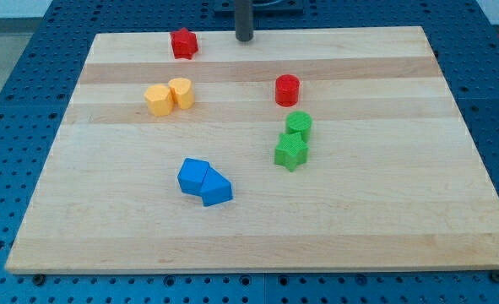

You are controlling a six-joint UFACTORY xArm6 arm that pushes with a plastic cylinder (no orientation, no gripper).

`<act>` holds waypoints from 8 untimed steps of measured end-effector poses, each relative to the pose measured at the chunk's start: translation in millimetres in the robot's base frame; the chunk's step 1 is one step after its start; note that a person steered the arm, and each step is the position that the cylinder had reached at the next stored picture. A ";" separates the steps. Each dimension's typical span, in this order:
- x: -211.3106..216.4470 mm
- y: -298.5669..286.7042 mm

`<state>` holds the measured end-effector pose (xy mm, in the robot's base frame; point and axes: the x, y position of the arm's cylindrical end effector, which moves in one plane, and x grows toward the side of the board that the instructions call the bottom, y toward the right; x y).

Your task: Place red star at top left corner of the board

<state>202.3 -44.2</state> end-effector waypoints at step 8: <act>26.4 -152.7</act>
